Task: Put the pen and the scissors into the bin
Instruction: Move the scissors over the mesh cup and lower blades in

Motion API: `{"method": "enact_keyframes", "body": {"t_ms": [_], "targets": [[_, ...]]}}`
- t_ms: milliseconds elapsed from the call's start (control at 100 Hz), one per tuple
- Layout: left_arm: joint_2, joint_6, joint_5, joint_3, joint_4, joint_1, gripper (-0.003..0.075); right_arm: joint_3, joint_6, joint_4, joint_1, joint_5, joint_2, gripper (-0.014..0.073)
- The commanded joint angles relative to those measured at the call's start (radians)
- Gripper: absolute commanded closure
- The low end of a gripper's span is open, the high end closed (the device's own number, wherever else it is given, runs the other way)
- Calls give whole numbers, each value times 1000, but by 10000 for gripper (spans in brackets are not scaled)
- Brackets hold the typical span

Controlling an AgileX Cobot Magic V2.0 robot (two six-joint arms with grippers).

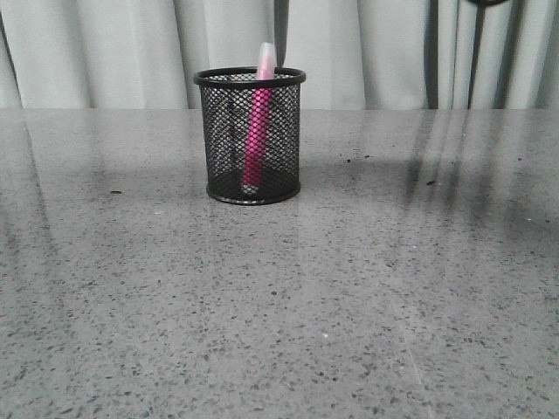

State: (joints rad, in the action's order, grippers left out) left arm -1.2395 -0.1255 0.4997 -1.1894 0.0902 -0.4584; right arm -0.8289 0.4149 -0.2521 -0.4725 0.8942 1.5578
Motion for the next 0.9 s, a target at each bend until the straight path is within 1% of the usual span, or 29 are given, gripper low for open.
{"method": "enact_keyframes", "body": {"t_ms": [0,230,470,620,720,890], "targets": [[29,-10,-73,-27,3,5,354,-32,-3,3,0,110,-8,666],[29,-10,-73,-27,3,5,354,-28,-3,-30,0,96,39,666],[29,-10,-73,-27,3,5,354,-24,-3,-126,0,93,71,666],[29,-10,-73,-27,3,5,354,-9,-3,-127,0,83,71,666],[29,-10,-73,-27,3,5,354,-7,-3,-131,0,36,73,666],[29,-10,-75,-27,3,5,354,-7,-3,-132,0,42,75,666]]}}
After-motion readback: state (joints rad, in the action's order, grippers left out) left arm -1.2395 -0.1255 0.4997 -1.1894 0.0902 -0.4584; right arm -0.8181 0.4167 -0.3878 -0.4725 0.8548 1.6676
